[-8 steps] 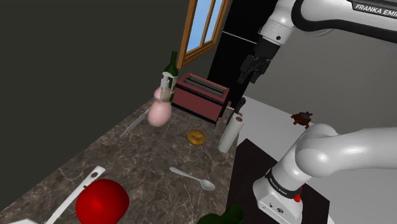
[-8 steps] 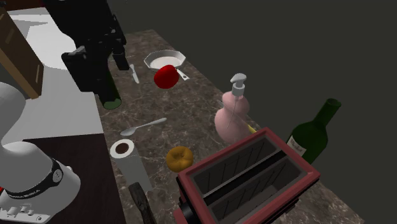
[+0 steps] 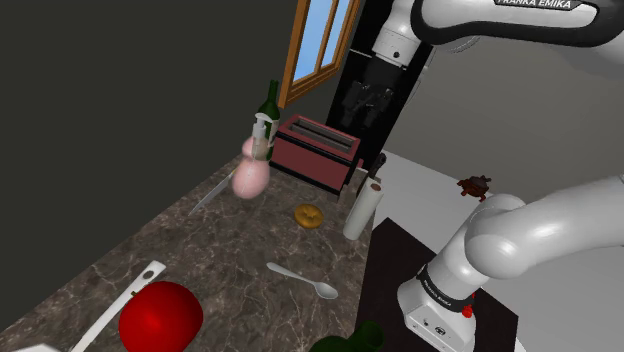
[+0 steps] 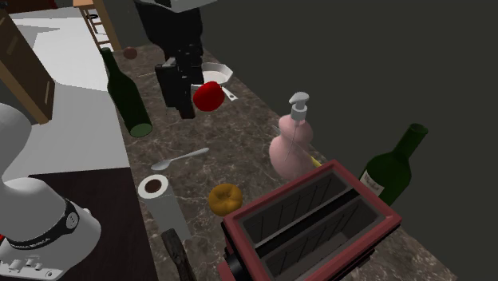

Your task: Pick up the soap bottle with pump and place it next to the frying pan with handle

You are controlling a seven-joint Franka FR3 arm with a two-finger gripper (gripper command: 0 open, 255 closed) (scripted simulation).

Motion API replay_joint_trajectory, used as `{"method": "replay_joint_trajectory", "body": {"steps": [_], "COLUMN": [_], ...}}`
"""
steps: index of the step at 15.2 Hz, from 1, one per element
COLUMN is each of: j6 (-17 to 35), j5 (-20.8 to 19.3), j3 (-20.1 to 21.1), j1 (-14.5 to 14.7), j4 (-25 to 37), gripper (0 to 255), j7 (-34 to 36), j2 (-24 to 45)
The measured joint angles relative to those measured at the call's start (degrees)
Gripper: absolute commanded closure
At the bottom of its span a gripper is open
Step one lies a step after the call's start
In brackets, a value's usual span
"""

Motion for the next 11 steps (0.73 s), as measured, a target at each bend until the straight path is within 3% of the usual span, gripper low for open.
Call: {"method": "replay_joint_trajectory", "body": {"steps": [11], "j6": [5.02], "j5": [0.79], "j3": [3.71], "j1": [1.38], "j4": [19.58], "gripper": [0], "j7": [5.87], "j2": [25.74]}}
